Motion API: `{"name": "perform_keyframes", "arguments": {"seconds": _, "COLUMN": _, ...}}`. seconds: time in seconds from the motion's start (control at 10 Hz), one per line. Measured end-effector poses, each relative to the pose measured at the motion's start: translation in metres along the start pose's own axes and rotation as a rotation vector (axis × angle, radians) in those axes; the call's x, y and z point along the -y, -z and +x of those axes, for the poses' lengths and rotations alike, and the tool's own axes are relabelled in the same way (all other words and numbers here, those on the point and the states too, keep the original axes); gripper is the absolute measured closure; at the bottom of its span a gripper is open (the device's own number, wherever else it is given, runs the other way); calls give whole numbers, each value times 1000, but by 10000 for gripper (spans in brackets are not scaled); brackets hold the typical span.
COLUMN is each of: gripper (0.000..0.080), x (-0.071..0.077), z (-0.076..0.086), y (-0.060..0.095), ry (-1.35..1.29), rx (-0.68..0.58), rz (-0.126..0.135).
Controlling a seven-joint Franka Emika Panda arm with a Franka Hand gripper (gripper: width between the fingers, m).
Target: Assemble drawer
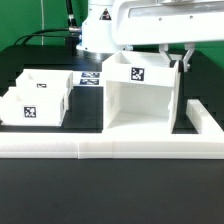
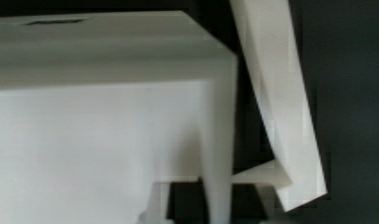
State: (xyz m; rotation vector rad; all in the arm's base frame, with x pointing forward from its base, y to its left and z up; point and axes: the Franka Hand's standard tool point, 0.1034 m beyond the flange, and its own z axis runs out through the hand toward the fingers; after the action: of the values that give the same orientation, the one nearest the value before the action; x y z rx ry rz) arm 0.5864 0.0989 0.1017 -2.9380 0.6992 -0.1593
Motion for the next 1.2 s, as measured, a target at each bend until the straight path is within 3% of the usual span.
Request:
{"name": "perform_keyframes", "arguments": {"seconds": 0.2, "gripper": 755, "x": 2, "z": 6, "y": 0, "ry": -231, "rx": -11, "rz": 1}}
{"name": "perform_keyframes", "arguments": {"seconds": 0.4, "gripper": 755, "x": -6, "z": 15, "y": 0, "ry": -323, "rx": -21, "rz": 13}}
{"name": "perform_keyframes", "arguments": {"seconds": 0.8, "gripper": 755, "x": 1, "z": 13, "y": 3, "ry": -487, "rx": -13, "rz": 32}}
{"name": "perform_keyframes", "arguments": {"seconds": 1.2, "gripper": 755, "x": -3, "z": 7, "y": 0, "ry": -988, "rx": 36, "rz": 51}}
